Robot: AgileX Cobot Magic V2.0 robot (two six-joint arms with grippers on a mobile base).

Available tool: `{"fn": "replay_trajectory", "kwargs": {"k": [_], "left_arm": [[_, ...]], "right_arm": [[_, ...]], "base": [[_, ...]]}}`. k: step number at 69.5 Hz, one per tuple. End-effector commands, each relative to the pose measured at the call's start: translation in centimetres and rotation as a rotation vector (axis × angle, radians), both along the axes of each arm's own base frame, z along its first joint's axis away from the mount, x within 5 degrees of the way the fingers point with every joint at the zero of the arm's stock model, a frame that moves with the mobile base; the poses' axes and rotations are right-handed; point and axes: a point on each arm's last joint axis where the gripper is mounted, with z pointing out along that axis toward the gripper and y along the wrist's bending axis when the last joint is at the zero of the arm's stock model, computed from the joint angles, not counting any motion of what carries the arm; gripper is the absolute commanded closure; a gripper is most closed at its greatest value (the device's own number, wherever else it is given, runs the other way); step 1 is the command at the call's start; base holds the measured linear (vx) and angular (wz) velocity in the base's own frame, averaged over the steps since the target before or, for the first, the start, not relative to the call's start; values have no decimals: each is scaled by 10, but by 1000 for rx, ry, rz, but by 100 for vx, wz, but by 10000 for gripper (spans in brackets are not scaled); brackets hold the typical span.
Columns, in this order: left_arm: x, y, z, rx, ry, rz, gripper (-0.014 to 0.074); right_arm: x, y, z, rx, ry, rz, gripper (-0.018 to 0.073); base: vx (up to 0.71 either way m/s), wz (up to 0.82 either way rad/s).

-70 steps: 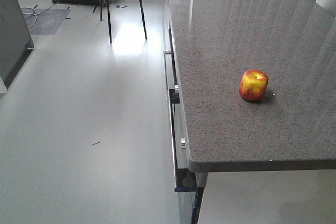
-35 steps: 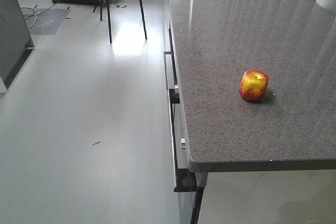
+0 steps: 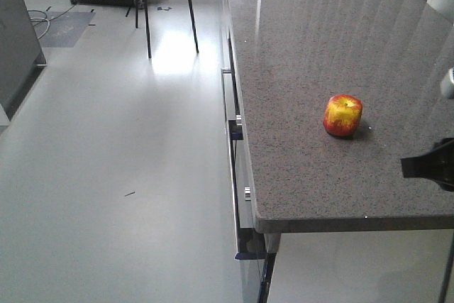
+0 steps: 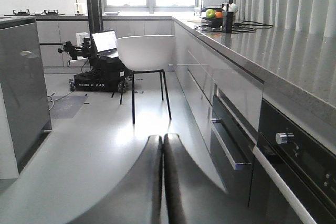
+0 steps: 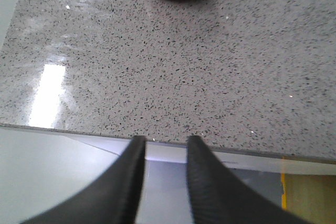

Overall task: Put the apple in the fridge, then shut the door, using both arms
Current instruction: 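Reach the open right gripper down over the red-yellow apple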

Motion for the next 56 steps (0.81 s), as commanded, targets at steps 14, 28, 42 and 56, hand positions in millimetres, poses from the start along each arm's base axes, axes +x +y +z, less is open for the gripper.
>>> {"fn": "replay_trajectory", "kwargs": {"k": [14,28,42,56], "left_arm": [[-1,0,3,-15,-74,-8,603],[-1,0,3,-15,-74,-8,603],[-1,0,3,-15,-74,-8,603],[-1,0,3,-15,-74,-8,603]], "right_arm": [[49,1,3,-4,-31,-1,-120],[88,4,-3,7,-1,12,-161],[124,9,-9,41,21,37,-151],[159,14,-16,99,34,29,-144]], "base": [[0,0],[0,0],[0,0],[0,0]]}}
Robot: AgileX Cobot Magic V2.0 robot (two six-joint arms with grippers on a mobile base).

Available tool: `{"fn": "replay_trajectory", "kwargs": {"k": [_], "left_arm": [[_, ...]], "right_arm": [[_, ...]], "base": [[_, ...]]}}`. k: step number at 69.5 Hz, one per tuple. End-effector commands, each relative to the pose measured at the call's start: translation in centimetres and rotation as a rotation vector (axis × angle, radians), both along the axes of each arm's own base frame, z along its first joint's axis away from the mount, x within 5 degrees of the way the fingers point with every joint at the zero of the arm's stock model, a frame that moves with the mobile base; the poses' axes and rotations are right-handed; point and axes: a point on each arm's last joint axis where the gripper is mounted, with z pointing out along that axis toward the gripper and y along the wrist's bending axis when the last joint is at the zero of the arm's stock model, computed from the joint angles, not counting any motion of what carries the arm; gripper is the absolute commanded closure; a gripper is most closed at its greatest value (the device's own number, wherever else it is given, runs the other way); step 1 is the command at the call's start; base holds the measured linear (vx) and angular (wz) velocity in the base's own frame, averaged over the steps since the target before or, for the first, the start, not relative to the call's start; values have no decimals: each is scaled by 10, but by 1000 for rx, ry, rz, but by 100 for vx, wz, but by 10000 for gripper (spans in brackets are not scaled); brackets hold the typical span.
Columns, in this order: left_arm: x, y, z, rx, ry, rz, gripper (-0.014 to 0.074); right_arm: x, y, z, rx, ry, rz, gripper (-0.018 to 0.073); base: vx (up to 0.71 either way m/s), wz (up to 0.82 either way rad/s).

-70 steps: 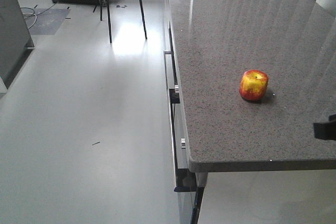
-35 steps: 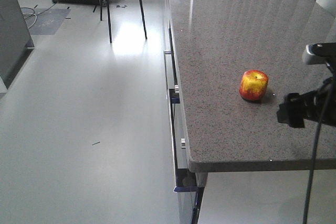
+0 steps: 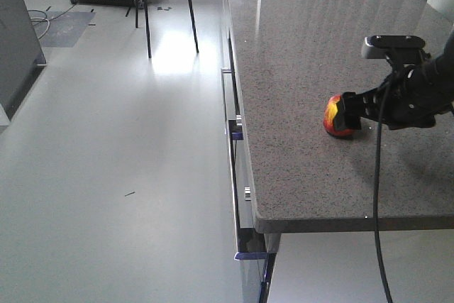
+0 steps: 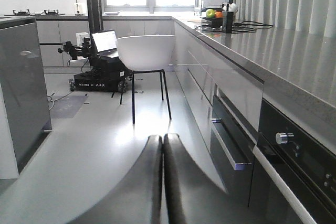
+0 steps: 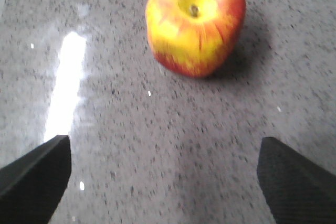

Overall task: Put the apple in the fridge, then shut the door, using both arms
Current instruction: 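Reach the open right gripper down over the red-yellow apple, then close the right gripper on the apple and lift it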

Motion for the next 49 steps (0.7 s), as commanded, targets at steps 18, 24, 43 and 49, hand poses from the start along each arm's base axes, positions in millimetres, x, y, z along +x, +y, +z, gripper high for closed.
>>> {"fn": "replay_trajectory", "kwargs": {"k": [18,24,43,49], "left_arm": [[-1,0,3,-15,-74,-8,603],[-1,0,3,-15,-74,-8,603],[-1,0,3,-15,-74,-8,603],[-1,0,3,-15,-74,-8,603]], "right_arm": [[50,2,10,38,-74,-32,-136],[62,0,5,28,-67,-57,-133],[92,0,-12,35,-44,-107,-120],[97,0,-17,33,-25,-103,-107]], "base": [[0,0],[0,0],[0,0],[0,0]]}}
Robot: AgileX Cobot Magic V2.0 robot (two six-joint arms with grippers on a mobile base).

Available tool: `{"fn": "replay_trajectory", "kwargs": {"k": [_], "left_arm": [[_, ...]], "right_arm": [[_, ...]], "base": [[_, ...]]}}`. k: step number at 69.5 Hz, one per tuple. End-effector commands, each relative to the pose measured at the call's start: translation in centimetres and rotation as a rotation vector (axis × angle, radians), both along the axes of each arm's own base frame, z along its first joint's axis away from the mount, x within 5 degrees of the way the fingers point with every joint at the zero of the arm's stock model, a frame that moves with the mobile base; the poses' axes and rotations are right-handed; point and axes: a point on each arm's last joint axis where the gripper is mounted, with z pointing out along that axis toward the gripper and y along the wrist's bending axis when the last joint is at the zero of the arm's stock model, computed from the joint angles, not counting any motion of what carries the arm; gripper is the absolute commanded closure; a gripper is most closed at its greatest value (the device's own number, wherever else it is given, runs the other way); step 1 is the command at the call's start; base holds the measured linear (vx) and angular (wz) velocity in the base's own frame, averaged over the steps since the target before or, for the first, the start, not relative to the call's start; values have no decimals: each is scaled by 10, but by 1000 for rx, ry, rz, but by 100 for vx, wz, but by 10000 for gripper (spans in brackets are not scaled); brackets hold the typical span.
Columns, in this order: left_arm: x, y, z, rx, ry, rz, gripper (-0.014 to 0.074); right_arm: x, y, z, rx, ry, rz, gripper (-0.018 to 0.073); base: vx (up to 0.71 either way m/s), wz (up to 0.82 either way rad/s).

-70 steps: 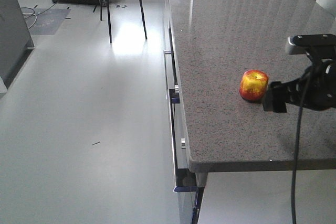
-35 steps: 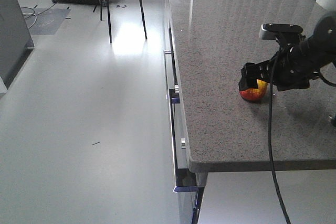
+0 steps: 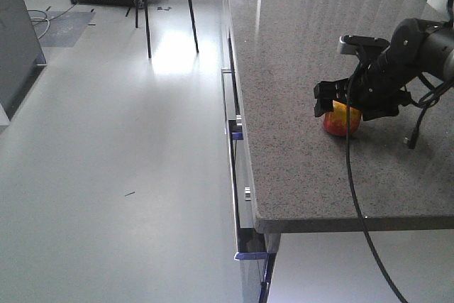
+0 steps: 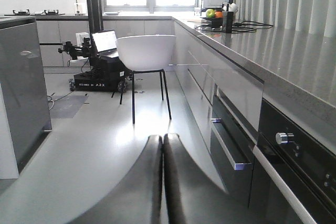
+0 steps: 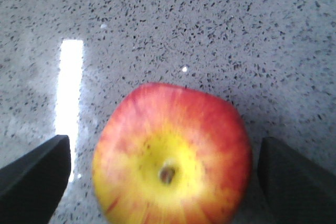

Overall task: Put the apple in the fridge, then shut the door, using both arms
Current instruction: 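Close the right gripper on the apple and lift it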

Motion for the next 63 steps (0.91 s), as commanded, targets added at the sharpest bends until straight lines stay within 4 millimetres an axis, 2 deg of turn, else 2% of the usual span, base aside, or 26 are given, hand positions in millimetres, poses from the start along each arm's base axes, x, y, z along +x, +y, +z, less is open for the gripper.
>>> {"fn": "replay_trajectory", "kwargs": {"k": [1,8,18,26,38,48,57,63], "left_arm": [[-1,0,3,-15,-74,-8,603],[-1,0,3,-15,-74,-8,603],[-1,0,3,-15,-74,-8,603],[-1,0,3,-15,-74,-8,603],[-1,0,3,-15,-74,-8,603],[-1,0,3,-15,-74,-8,603],[-1,0,3,-15,-74,-8,603],[-1,0,3,-15,-74,-8,603]], "right_arm": [[4,-2,33,3,-97,-8,-104],[6,-2,29,0,-58,1,-64],[6,-2,27,-4,-47,3,60],[5,-2,33,-4,-58,4,170],[-1,-2,43,-3,-50,9,288],[-12,-1,60,3,-38,20,368],[-33,1,83,-5,2,65,403],[-49,6,99,-19,-33,111,412]], "base": [[0,0],[0,0],[0,0],[0,0],[0,0],[0,0],[0,0],[0,0]]}}
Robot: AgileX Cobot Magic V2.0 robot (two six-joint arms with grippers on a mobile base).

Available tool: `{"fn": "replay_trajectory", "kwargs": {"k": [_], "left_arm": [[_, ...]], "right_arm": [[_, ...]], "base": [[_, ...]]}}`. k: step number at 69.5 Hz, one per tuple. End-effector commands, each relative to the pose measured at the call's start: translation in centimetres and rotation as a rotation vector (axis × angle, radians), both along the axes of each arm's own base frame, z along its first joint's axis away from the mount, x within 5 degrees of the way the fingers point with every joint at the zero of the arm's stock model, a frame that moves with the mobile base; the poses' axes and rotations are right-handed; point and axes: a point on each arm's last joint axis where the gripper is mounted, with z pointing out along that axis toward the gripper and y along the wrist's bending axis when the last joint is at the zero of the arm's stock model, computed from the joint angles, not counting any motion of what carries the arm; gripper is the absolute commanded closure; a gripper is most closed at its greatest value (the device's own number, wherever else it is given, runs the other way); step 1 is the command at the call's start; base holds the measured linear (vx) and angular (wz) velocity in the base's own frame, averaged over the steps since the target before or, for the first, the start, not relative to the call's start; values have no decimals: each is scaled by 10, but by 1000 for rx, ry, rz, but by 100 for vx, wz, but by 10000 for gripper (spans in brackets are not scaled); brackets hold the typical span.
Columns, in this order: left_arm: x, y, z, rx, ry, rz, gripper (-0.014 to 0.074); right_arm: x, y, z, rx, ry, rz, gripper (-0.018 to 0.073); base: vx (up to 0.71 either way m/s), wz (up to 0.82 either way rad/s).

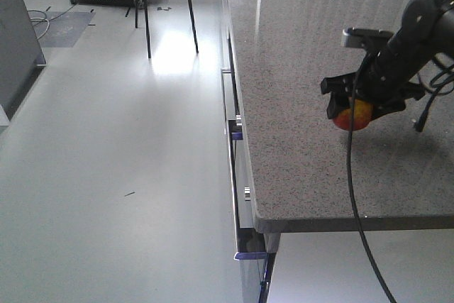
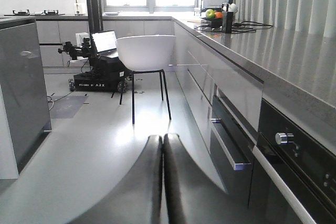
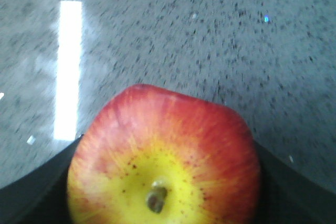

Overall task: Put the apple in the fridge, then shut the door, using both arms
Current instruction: 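Close the right gripper on the apple and lift it, then pull the held apple back off the countertop with the right gripper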

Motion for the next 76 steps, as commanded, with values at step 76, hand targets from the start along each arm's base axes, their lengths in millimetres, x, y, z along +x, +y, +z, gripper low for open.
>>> {"fn": "replay_trajectory", "kwargs": {"k": [76], "left_arm": [[-1,0,3,-15,-74,-8,603]], "right_arm": [[-284,43,44,197,-401,385,410]], "base": [[0,0]]}}
